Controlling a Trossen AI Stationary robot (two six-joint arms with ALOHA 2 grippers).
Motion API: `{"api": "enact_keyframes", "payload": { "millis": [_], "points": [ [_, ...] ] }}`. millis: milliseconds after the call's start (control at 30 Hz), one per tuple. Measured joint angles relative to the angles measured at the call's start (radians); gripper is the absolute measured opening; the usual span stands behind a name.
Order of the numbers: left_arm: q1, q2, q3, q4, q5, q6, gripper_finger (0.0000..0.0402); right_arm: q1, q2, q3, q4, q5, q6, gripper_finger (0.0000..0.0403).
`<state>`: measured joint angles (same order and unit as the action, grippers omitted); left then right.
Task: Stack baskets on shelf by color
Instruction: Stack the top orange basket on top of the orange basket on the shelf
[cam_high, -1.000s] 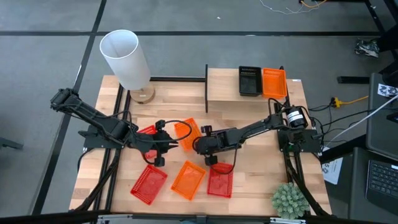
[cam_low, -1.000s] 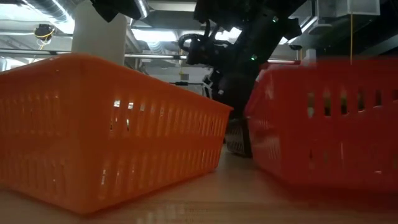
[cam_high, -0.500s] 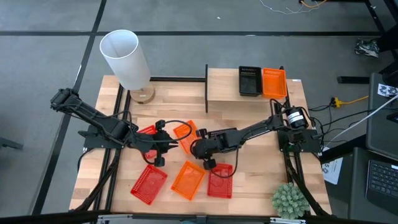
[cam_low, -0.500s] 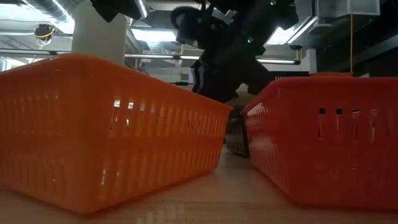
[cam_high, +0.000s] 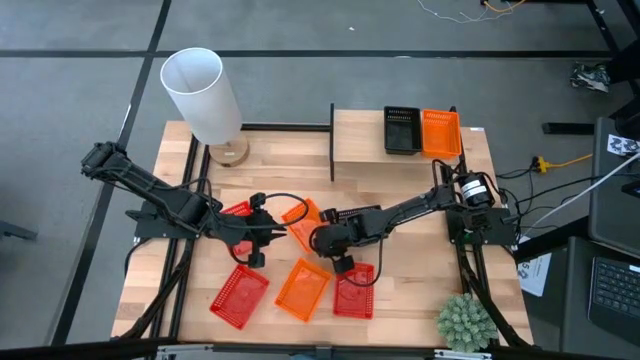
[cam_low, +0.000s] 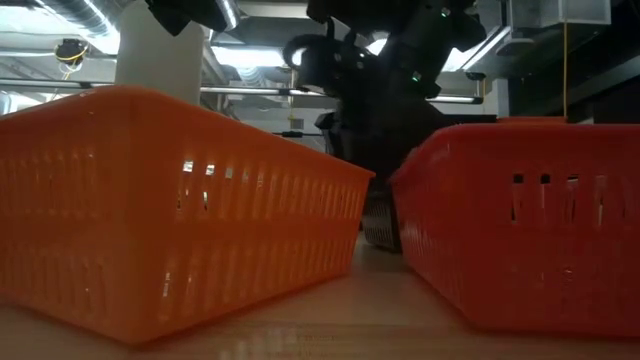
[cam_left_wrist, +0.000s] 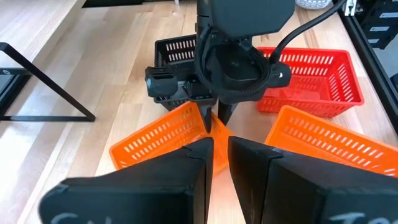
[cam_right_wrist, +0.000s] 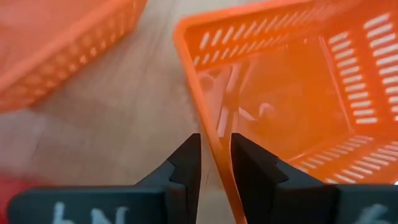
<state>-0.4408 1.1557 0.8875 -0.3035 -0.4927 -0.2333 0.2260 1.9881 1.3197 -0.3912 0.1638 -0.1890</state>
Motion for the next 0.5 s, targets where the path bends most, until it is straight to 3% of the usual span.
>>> {"api": "enact_keyframes", "payload": {
  "millis": [233,400,500],
  "points": [
    [0.000,0.000,0.000,0.000,0.000,0.000,0.0041,0.000,0.001,0.000,-0.027,0.000,0.005,0.0084],
    [0.000,0.000,0.000,0.000,0.000,0.000,0.0041,0.005,0.000,0.000,-0.026,0.025,0.049,0.0015],
    [0.000,0.000,0.000,0.000,0.000,0.000,0.0041,0.022,-0.002,0.020,-0.050,0.101,0.049,0.0005]
  ]
}}
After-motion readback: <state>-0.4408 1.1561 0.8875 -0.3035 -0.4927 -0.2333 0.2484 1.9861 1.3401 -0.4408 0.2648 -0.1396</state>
